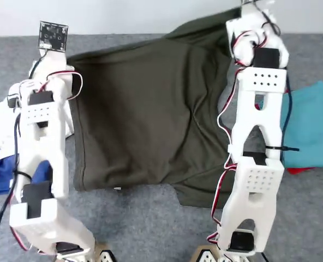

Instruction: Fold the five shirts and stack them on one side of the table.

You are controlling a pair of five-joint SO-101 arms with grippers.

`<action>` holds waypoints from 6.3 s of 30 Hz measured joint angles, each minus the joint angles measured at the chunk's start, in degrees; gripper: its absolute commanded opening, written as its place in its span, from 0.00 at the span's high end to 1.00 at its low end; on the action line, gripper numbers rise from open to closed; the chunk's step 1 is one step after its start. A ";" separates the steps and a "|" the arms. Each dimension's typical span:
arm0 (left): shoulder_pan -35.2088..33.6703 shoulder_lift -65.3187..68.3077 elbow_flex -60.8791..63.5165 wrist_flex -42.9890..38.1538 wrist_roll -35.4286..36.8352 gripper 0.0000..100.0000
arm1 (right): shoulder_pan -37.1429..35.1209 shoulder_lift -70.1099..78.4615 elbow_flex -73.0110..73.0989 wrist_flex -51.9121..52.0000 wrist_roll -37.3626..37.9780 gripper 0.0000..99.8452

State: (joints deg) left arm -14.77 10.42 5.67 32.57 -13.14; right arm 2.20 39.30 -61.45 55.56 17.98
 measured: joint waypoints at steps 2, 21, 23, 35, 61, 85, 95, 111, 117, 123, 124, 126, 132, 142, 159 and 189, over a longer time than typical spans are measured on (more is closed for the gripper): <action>0.00 0.00 -2.02 5.36 0.00 0.99 | -0.44 0.18 -0.09 4.13 0.00 0.99; -1.49 -6.77 -13.19 64.35 -1.14 0.99 | -2.37 -12.57 0.09 44.92 3.96 0.99; -1.67 -7.47 -12.31 65.93 -2.37 0.99 | -1.32 -13.98 2.81 44.92 4.13 0.99; -1.85 -7.74 4.84 66.46 -3.60 0.99 | -0.70 -35.34 46.15 44.75 7.65 0.99; -1.93 -7.82 27.60 63.91 -6.42 0.99 | 1.32 -63.03 96.44 32.00 10.46 0.99; -2.29 -7.82 31.56 43.08 -10.11 0.88 | 10.37 -64.88 98.64 37.71 10.81 0.79; -15.03 -7.91 27.87 47.12 -15.30 0.87 | 5.36 -70.77 89.93 26.37 -0.44 0.79; -19.43 -7.91 23.74 54.24 -15.30 0.87 | -1.93 -70.77 120.88 -15.03 -3.16 0.79; -19.43 -7.91 23.74 57.41 -15.30 0.88 | -2.20 -68.57 121.58 -18.81 -3.16 0.79; -19.43 -7.91 23.74 57.93 -15.12 0.88 | -2.11 -52.75 108.92 -13.89 -3.16 0.79; -19.43 -7.91 23.74 57.93 -14.86 0.88 | -2.11 -49.41 105.67 -11.78 -3.16 0.79; -19.43 -7.91 23.74 57.93 -14.51 0.88 | -2.02 -42.99 99.08 -7.65 -3.16 0.80; -19.43 -7.91 23.74 57.93 -14.24 0.88 | -2.02 -28.66 86.59 -1.93 -3.16 0.89; -19.43 -7.91 23.74 57.93 -14.24 0.88 | -1.58 -25.32 82.55 1.14 -0.70 0.99; -19.43 -7.91 23.74 57.93 -14.24 0.88 | 17.14 -21.71 64.62 18.81 5.98 0.99; 11.60 -7.91 15.56 61.45 1.76 0.88 | 19.60 -41.41 83.87 31.47 13.80 0.85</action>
State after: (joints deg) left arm -3.16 2.51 21.23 94.02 -11.38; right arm 21.80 -2.11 22.42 87.03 31.78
